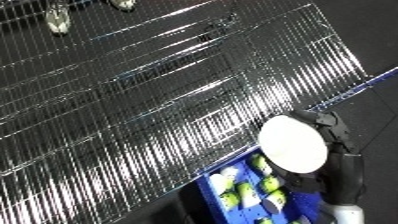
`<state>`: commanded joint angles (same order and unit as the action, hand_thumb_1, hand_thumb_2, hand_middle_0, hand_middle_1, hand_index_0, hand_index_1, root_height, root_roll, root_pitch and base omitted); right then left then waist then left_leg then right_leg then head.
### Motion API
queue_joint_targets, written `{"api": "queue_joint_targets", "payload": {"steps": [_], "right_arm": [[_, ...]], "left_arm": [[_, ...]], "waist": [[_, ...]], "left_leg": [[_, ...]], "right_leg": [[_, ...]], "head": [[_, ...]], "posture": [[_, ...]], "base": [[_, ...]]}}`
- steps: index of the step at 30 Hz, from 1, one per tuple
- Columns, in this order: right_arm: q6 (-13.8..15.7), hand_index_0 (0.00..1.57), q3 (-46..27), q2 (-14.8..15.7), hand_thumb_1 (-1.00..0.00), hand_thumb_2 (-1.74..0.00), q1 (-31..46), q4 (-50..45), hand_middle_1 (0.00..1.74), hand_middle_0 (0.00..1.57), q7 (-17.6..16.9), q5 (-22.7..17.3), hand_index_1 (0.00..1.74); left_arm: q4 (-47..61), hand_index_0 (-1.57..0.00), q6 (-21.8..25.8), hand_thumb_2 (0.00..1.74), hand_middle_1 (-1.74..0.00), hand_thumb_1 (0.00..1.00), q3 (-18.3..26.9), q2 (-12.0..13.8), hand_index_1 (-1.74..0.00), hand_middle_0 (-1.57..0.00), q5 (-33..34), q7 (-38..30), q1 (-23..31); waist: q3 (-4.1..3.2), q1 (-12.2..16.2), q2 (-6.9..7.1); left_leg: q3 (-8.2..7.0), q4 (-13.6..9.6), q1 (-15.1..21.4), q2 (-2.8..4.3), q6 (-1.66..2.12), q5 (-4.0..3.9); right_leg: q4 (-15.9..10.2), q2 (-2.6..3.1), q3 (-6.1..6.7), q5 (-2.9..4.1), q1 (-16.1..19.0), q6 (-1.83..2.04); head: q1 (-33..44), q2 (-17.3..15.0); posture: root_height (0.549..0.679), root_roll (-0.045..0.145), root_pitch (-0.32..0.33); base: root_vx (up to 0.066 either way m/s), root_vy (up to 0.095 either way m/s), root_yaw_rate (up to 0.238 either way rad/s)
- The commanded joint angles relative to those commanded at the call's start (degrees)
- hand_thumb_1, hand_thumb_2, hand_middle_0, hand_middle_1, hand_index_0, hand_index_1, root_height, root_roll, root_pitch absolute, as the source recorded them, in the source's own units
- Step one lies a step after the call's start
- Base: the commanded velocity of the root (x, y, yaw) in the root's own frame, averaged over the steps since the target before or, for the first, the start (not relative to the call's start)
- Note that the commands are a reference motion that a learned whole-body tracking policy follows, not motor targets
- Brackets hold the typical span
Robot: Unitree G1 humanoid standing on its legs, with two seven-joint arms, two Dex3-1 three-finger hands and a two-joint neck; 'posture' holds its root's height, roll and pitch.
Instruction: Pick up the object and place it into the box
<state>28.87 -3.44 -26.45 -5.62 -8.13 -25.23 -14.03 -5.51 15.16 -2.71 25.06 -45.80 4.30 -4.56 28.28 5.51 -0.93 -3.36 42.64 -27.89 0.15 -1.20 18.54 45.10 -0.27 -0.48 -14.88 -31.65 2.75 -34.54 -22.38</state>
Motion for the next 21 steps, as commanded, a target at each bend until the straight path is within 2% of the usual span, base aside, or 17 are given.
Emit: {"api": "queue_joint_targets", "payload": {"steps": [3, 6, 11, 17, 21], "right_arm": [[0.85, 1.10, -1.45, -0.17, -0.70, -1.22, 1.69, 0.83, 1.22, 1.10, -2.45, 0.64, 1.22], [1.51, 1.10, -2.25, -0.50, -0.70, -1.22, 3.02, 1.83, 1.22, 1.10, -3.85, -0.26, 1.22], [2.39, 1.10, -2.57, -1.26, -0.70, -1.22, 4.06, 5.24, 1.22, 1.10, -4.04, -1.91, 1.22], [4.92, 0.63, -3.06, -1.20, -0.40, -0.70, 5.37, 9.28, 0.70, 0.63, -2.07, -5.82, 0.70], [6.25, 0.31, -2.95, -0.79, -0.20, -0.35, 5.80, 11.24, 0.35, 0.31, -1.11, -8.01, 0.35]], "left_arm": [[-0.25, -1.57, 0.64, 1.74, -1.74, 1.00, 0.25, -0.27, -1.74, -1.57, -0.43, 0.12, 0.29], [-0.25, -1.57, 1.48, 1.74, -1.74, 1.00, -0.13, -0.76, -1.74, -1.57, -0.80, 0.16, 0.27], [-0.95, -1.57, 3.03, 1.74, -1.74, 1.00, -1.65, -2.03, -1.74, -1.57, -1.35, -1.06, -0.93], [-2.34, -1.57, 4.26, 1.74, -1.74, 1.00, -2.40, -3.01, -1.74, -1.57, -2.37, -1.75, -1.23], [-2.89, -1.57, 4.80, 1.74, -1.74, 1.00, -2.94, -3.33, -1.74, -1.57, -2.80, -1.90, -1.56]], "waist": [[0.23, 1.13, 0.05], [0.50, 2.08, -0.04], [1.12, 3.85, -0.66], [1.51, 5.26, -1.59], [1.51, 5.57, -2.23]], "left_leg": [[-0.58, -0.23, 0.33, 0.45, 0.24, -0.09], [-1.10, -0.58, 0.96, 0.60, 0.37, -0.11], [-1.91, -0.99, 2.34, 0.60, 0.72, -0.26], [-2.70, -1.51, 3.73, 0.50, 1.19, -0.93], [-2.87, -2.93, 4.50, 0.10, 1.23, -1.27]], "right_leg": [[-0.53, 0.27, 0.45, 0.20, 0.28, -0.09], [-0.97, 0.50, 0.90, 0.35, 0.58, -0.25], [-1.37, 0.57, 1.70, 0.60, 1.14, -0.43], [-1.50, 0.40, 2.39, 0.28, 1.87, -0.67], [-1.92, 0.36, 2.62, 0.28, 1.93, -0.70]], "head": [[-2.48, 1.15], [-5.86, 1.71], [-12.34, -1.57], [-14.38, -3.86], [-14.94, -4.41]], "posture": [[0.638, 0.062, 0.081], [0.640, 0.068, 0.082], [0.642, 0.080, 0.074], [0.642, 0.089, 0.064], [0.643, 0.093, 0.067]], "base": [[-0.047, 0.030, -0.227], [-0.032, 0.041, -0.163], [-0.002, 0.090, -0.138], [0.037, 0.074, -0.112], [0.013, 0.036, -0.014]]}}
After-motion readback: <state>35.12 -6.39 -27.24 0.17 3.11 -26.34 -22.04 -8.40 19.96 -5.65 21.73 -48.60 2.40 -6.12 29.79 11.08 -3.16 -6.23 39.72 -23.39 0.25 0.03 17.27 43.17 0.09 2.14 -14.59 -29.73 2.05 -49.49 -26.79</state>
